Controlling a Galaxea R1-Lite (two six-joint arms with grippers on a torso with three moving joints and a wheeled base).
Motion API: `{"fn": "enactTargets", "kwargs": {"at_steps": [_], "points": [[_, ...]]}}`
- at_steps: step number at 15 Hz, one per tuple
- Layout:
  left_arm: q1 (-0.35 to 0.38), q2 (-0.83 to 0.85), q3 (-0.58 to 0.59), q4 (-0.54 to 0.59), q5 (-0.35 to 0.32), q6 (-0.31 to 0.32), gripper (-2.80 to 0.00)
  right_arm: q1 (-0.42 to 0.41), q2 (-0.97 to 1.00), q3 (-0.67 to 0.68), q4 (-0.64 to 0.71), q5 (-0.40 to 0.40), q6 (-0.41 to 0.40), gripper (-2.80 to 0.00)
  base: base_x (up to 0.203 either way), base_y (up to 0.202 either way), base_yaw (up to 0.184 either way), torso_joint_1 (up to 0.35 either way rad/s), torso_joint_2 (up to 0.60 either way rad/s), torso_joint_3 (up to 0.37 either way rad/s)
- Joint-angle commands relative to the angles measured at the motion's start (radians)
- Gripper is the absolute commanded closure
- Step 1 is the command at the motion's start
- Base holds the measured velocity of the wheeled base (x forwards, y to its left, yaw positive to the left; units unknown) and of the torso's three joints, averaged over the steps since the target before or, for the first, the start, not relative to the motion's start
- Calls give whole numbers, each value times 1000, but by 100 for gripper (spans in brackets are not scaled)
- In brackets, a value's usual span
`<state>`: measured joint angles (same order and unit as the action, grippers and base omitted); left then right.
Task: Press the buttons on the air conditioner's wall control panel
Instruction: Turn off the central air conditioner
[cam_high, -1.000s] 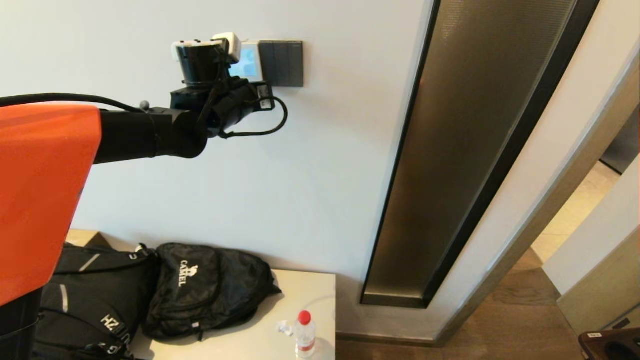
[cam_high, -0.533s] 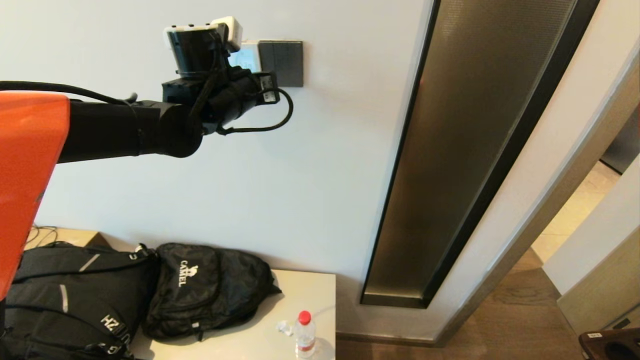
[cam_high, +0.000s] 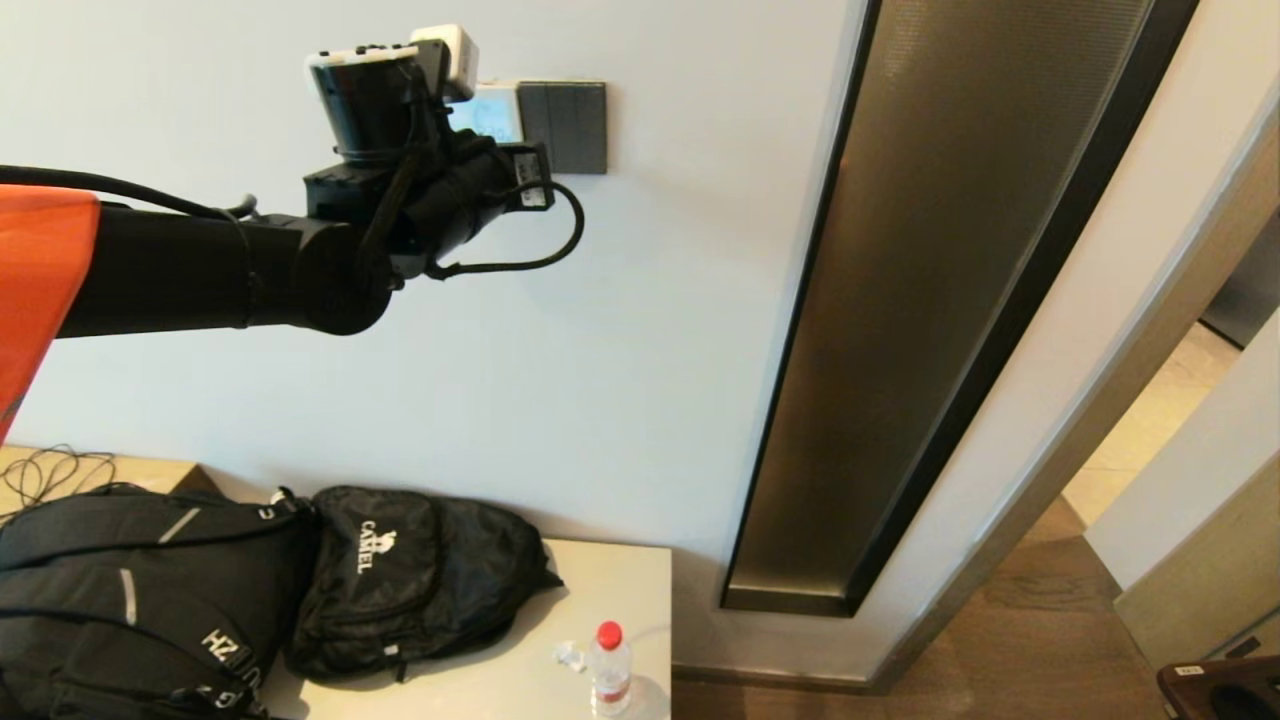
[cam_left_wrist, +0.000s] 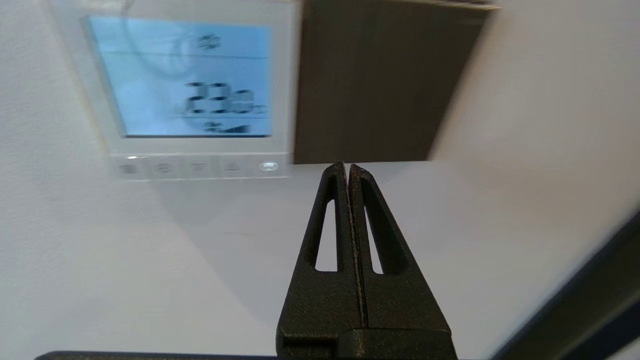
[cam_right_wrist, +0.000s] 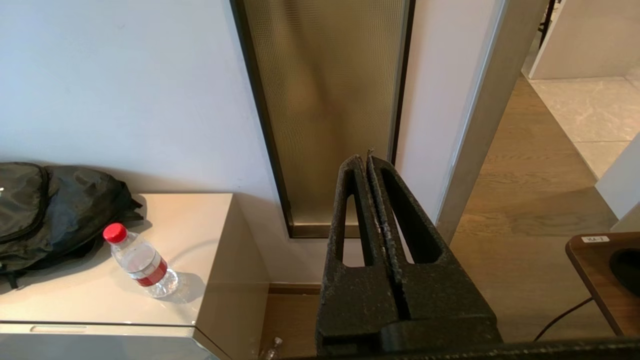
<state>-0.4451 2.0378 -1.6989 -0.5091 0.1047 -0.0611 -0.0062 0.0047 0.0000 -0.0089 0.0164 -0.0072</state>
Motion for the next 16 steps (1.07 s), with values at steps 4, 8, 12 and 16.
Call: {"fn": "enactTargets", "kwargs": {"at_steps": [4, 8, 12, 16], "points": [[43, 87, -58, 3, 1, 0, 0, 0, 1, 0, 0, 0, 0, 0, 0, 0, 0, 0, 0, 0], [51, 127, -94, 9, 1, 0, 0, 0, 1, 0, 0, 0, 0, 0, 0, 0, 0, 0, 0, 0], [50, 148, -154, 35, 1, 0, 0, 0, 1, 0, 0, 0, 0, 0, 0, 0, 0, 0, 0, 0], [52, 167, -223, 87, 1, -1, 0, 0, 1, 0, 0, 0, 0, 0, 0, 0, 0, 0, 0, 0]]}}
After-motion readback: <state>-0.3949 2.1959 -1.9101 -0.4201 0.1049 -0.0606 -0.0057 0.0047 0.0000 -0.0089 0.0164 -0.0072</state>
